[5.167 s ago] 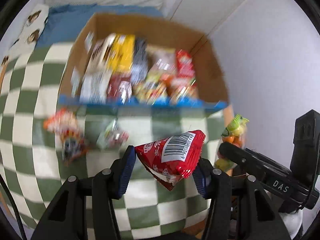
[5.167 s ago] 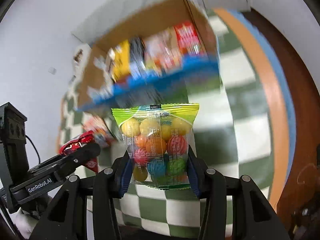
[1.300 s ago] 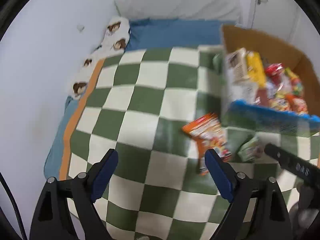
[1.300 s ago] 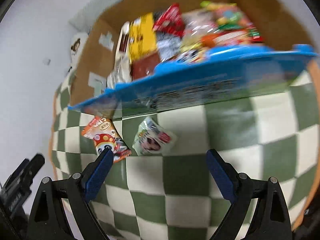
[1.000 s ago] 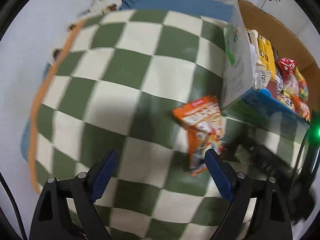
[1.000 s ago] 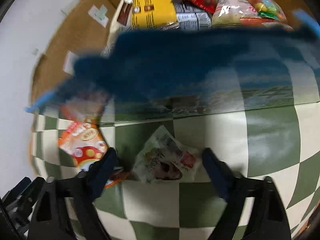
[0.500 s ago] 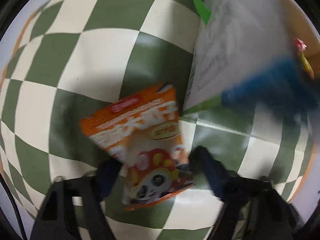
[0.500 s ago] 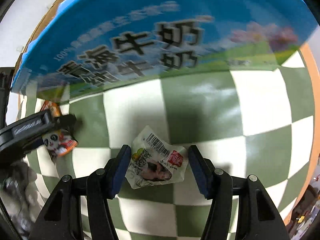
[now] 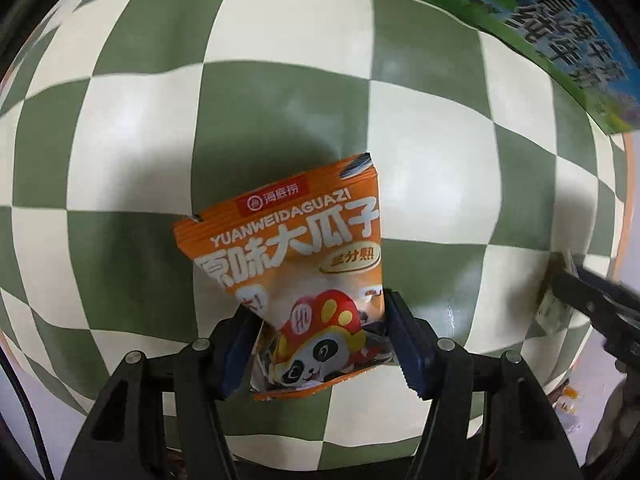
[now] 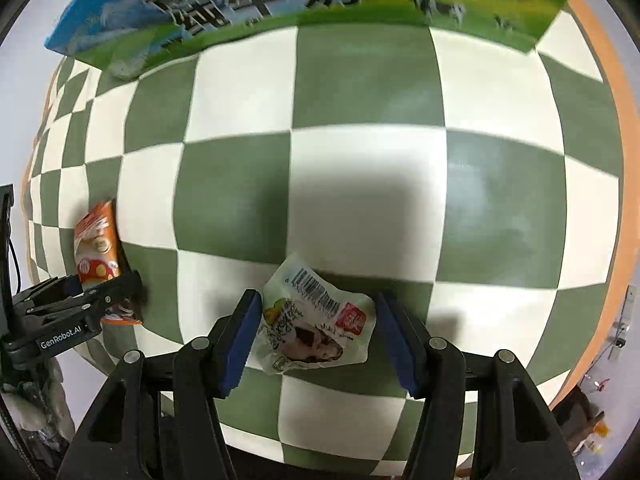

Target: Organize snacks

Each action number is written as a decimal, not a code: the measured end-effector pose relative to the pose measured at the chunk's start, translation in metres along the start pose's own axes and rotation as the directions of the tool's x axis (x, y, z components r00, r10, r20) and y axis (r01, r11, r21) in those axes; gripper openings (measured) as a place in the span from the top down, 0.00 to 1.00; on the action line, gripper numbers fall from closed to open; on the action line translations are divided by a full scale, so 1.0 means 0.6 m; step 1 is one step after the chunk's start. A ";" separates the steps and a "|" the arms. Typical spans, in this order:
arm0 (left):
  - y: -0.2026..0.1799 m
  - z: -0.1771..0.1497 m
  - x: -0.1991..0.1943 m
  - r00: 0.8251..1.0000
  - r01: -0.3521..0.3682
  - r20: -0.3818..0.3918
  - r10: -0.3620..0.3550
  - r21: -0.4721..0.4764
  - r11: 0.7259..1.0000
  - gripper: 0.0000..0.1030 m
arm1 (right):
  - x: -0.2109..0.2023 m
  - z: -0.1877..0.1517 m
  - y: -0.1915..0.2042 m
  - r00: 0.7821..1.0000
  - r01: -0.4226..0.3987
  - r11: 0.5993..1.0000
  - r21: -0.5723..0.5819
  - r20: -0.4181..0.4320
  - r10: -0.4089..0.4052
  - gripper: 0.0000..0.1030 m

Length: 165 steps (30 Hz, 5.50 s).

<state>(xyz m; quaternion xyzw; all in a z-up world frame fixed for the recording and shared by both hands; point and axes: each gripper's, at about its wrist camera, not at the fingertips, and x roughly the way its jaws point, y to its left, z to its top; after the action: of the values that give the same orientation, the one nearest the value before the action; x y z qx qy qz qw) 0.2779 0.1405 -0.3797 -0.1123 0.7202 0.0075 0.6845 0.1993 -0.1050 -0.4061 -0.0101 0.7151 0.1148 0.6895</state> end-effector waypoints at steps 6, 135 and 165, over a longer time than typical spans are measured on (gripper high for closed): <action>0.007 0.010 0.012 0.999 0.052 -0.011 -0.052 -0.062 0.997 0.28 | -0.019 -0.017 -0.057 0.979 -0.202 0.942 0.268 0.035 0.200 0.18; -0.173 0.086 -0.460 0.821 -0.051 0.569 -0.041 0.145 0.988 0.14 | -0.446 0.080 -0.039 0.838 0.095 0.992 0.077 0.531 -0.122 0.05; -0.175 -0.145 -0.593 0.687 -0.103 0.726 -0.030 0.139 0.985 0.14 | -0.656 -0.211 0.025 0.653 0.127 0.991 0.053 0.747 -0.123 0.02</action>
<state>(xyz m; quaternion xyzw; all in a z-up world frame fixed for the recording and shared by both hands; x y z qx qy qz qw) 0.2240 0.0778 -0.0078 -0.0276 0.3913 0.0042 0.9198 0.0914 -0.1695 -0.0118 -0.0126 0.3659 0.0626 0.9285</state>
